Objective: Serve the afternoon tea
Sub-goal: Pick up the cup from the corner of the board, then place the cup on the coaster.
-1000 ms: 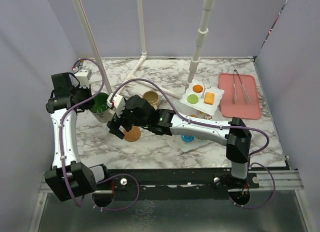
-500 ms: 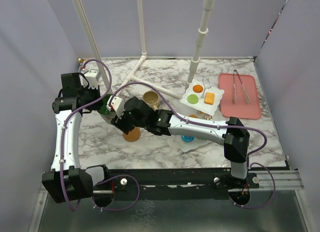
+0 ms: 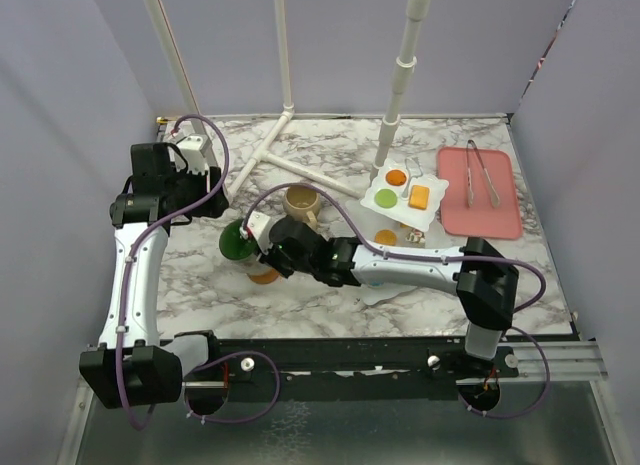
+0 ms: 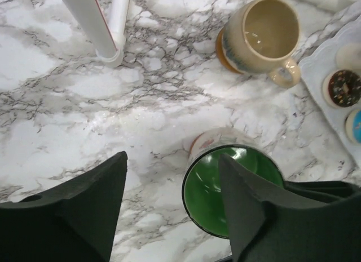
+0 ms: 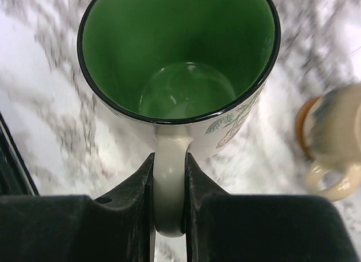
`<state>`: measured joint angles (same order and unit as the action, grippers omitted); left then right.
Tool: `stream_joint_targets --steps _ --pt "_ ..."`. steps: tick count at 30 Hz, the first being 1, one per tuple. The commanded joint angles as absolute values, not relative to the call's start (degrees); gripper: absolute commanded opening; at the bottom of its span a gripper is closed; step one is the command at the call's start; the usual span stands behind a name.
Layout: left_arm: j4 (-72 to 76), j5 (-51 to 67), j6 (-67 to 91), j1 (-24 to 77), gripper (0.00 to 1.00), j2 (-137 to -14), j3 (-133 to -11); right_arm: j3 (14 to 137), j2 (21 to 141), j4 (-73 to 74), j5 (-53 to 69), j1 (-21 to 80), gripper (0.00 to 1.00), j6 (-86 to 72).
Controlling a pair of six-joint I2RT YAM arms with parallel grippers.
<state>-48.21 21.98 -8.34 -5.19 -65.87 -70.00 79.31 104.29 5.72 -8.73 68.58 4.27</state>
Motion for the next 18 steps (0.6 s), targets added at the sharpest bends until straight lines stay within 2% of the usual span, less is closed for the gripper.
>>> stream_joint_targets --steps 1,3,6,18 --pt "-45.9 24.4 -7.7 -5.0 0.73 -64.5 -73.2 75.2 98.8 -2.2 -6.4 69.4 0.00 0.9" --pt "-45.8 23.9 -8.0 -5.0 0.82 -64.7 -74.3 72.4 97.6 -4.0 -6.2 69.4 0.01 0.2" --pt "-45.7 23.6 -8.3 -5.0 0.87 -65.1 -75.4 68.8 96.4 -7.8 -6.7 69.4 0.01 -2.0" --pt "-45.0 22.6 -9.3 -4.9 0.88 -65.0 -74.7 59.1 96.6 -27.2 -9.8 69.4 0.00 -4.3"
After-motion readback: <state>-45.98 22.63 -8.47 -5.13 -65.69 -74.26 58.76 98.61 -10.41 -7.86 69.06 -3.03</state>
